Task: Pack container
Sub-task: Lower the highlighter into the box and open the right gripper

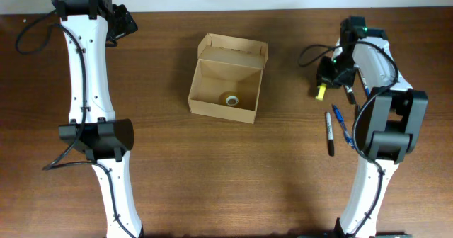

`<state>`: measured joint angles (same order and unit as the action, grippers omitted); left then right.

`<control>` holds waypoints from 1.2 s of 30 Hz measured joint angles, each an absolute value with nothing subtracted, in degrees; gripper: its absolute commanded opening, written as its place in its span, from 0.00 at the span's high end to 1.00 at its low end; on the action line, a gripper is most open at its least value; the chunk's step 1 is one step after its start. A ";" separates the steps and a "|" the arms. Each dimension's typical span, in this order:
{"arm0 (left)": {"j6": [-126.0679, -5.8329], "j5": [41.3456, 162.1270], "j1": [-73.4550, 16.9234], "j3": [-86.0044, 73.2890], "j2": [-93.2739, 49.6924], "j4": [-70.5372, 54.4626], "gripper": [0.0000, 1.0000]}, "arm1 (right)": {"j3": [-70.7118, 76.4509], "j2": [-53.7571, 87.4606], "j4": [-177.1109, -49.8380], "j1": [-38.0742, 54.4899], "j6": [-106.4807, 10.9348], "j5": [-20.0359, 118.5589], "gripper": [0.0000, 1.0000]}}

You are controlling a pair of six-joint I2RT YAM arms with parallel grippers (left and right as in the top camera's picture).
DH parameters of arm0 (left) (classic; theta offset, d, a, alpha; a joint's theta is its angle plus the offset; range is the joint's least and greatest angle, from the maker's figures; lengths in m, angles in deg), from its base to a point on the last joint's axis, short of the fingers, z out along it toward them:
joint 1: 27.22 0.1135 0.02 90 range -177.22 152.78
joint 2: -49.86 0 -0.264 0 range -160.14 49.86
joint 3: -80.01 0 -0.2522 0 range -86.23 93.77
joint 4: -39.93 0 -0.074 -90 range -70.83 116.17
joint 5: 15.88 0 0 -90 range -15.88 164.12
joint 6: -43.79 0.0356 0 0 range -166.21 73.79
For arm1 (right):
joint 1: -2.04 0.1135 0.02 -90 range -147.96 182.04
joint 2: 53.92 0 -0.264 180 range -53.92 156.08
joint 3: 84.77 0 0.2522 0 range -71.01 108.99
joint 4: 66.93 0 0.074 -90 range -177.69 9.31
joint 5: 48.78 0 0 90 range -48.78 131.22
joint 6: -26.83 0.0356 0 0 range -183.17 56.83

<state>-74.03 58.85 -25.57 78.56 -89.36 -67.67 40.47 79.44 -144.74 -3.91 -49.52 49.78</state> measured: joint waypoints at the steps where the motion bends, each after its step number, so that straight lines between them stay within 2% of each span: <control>1: -74.03 58.85 -25.57 78.56 -89.36 -67.67 0.00 | 42.29 79.02 -145.68 -3.17 -50.31 49.95 0.96; 8: -74.03 58.85 -25.57 78.56 -89.36 -67.67 0.00 | 58.48 73.47 -152.83 5.53 -58.70 49.47 0.96; 15: -74.03 58.85 -25.57 78.56 -89.36 -67.67 0.00 | 67.51 69.17 -158.79 19.45 -75.99 48.64 0.96; 19: -74.03 58.85 -25.57 78.56 -89.36 -67.67 0.00 | 66.07 69.43 -159.95 25.64 -88.36 48.62 0.96; 24: -74.03 58.85 -25.57 78.56 -89.36 -67.70 0.00 | 60.15 69.47 -156.39 28.59 -97.89 48.62 0.96; 30: -74.03 58.85 -25.57 78.56 -89.36 -67.70 0.00 | 51.36 70.02 -148.72 28.76 -101.80 48.62 0.96; 36: -74.03 58.85 -25.57 78.56 -89.36 -67.70 0.00 | 47.88 72.49 -146.66 28.76 -102.44 48.66 0.96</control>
